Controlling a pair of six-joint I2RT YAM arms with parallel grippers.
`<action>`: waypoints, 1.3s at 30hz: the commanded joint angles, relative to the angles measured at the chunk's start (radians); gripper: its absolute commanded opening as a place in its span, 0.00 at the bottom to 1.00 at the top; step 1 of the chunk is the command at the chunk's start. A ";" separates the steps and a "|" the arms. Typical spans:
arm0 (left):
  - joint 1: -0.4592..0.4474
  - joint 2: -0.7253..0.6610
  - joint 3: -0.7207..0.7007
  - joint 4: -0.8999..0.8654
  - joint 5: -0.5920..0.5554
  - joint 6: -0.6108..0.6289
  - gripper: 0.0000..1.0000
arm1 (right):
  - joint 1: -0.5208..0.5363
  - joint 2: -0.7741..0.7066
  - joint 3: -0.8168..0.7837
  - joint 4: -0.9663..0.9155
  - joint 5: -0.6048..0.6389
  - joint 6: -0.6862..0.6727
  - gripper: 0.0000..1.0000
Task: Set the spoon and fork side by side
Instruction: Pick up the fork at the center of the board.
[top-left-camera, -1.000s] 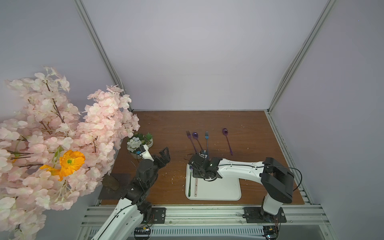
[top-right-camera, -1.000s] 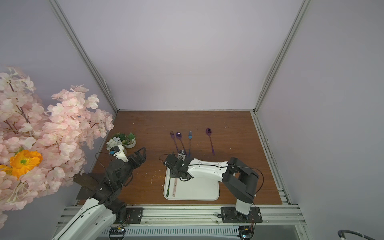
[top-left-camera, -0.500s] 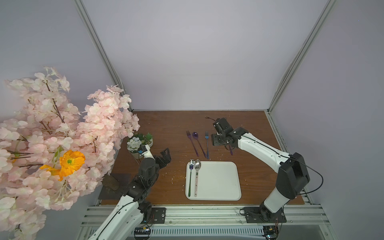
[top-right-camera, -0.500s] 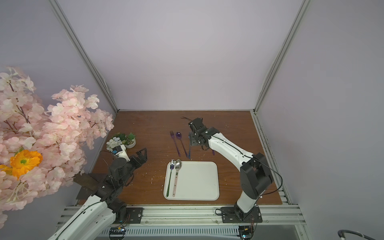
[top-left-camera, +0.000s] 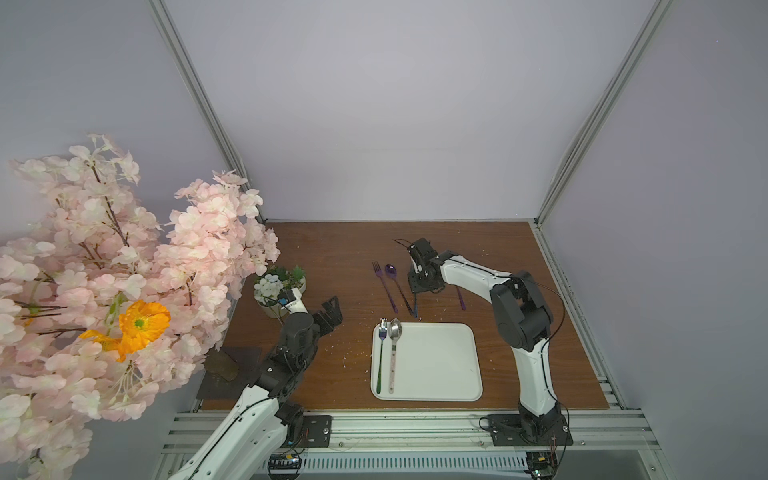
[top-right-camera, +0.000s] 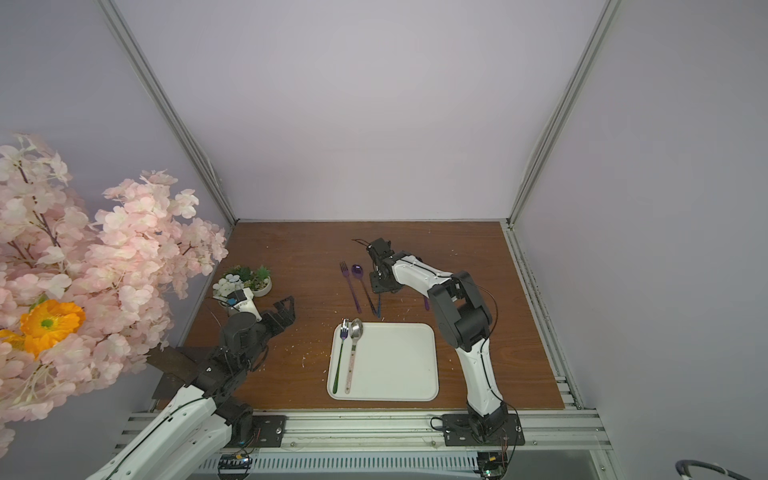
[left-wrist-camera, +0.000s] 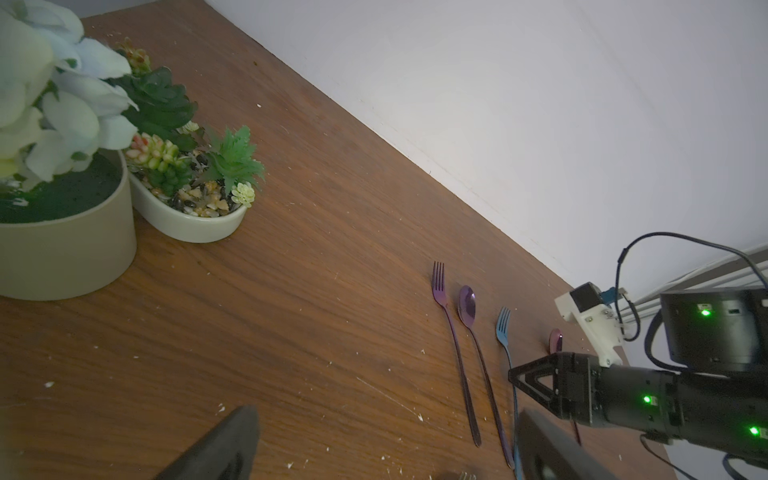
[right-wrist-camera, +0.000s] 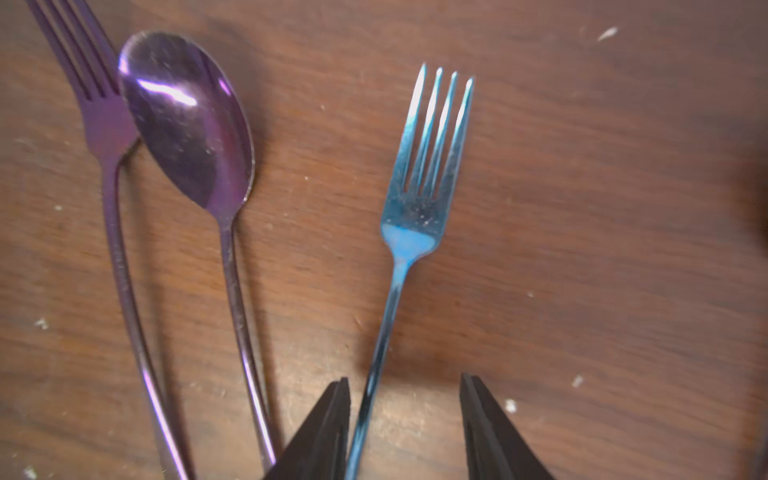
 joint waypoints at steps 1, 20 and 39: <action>0.007 -0.002 0.021 -0.012 -0.020 0.018 0.99 | -0.001 0.000 0.011 0.056 -0.027 0.022 0.46; 0.007 -0.008 0.013 -0.002 -0.013 0.017 0.99 | -0.014 0.086 0.043 0.105 0.028 0.068 0.19; 0.007 -0.026 0.009 -0.003 -0.024 0.014 0.99 | -0.004 -0.134 0.057 0.123 0.084 0.107 0.00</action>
